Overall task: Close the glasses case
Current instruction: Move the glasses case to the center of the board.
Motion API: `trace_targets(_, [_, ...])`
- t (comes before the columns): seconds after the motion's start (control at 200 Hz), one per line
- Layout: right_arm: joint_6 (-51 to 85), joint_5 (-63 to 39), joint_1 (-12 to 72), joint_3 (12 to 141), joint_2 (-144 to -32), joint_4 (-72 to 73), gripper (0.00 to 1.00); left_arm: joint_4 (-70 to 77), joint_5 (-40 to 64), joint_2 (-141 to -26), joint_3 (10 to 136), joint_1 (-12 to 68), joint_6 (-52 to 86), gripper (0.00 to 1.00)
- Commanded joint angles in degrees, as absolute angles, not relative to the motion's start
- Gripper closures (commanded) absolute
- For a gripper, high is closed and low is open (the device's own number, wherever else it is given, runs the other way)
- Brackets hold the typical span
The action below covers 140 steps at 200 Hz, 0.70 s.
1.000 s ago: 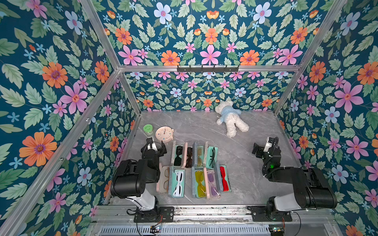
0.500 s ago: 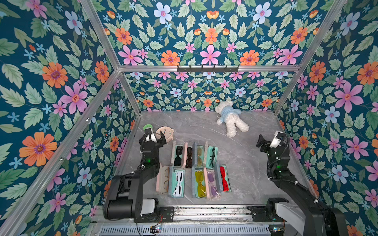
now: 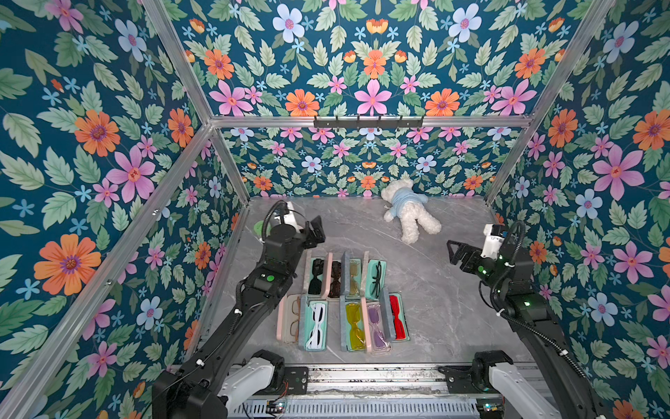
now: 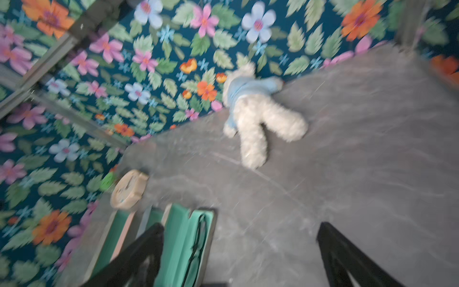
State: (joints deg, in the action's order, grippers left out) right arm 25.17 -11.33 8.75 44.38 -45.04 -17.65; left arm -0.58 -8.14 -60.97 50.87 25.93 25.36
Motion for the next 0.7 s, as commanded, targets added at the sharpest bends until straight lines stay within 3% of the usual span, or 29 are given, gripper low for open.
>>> trace_targets(0.0, [27.1,-13.8,14.6,46.7,-47.3,-26.9,0.03,-9.5,-5.4,-62.6,52.0,29.5,31.2,0.01])
trace_targets(0.215, [28.6,-11.9,25.9,48.1,-57.8,-26.7,0.05,-12.3,-2.8,-67.4,53.4,36.2,32.7,0.01])
trace_targets(0.485, [31.2,-17.8,27.2,48.0,-66.7,-22.6,0.19,-12.3,2.3,-73.3,55.6,40.0,34.5,0.08])
trace_targets(0.695, [34.2,-18.6,28.2,40.6,-63.1,-21.5,0.31,-11.1,2.2,-73.7,53.8,46.2,37.2,0.11])
